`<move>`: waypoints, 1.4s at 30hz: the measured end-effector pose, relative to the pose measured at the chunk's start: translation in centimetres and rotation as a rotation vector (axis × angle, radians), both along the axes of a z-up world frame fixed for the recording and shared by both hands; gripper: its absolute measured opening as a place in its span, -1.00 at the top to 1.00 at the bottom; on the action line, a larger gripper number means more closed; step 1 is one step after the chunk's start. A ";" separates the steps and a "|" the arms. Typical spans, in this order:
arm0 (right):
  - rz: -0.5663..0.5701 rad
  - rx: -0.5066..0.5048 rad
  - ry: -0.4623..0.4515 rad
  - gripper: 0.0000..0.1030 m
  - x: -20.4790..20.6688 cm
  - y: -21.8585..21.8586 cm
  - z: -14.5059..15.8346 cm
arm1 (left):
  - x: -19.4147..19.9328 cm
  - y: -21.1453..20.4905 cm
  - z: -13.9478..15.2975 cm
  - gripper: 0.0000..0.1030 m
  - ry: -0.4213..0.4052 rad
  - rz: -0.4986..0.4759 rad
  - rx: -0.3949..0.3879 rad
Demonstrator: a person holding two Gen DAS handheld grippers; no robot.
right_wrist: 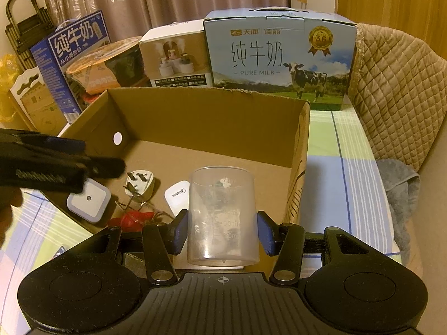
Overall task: Organize rigid objects
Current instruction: 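Lower the wire stand and clear cup into the box and open both tools, then withdraw both tools from the box back over the table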
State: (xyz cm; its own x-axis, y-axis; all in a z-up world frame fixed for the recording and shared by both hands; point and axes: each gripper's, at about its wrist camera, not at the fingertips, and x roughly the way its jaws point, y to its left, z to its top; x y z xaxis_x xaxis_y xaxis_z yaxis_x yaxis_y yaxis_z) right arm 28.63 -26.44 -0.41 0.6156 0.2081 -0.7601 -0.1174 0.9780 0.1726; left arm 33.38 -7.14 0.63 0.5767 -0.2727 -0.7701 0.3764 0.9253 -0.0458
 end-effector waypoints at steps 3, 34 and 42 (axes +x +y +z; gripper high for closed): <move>-0.003 0.001 0.003 0.06 -0.1 0.1 0.0 | -0.4 0.4 0.7 -0.58 -0.018 0.002 0.013; -0.114 0.054 -0.104 -0.28 -2.5 -1.6 3.3 | -3.5 2.9 2.1 -0.58 -0.023 0.041 -0.041; -0.123 0.096 -0.117 -0.29 -7.5 -1.7 5.0 | -7.6 3.9 4.2 -0.58 -0.041 0.075 -0.087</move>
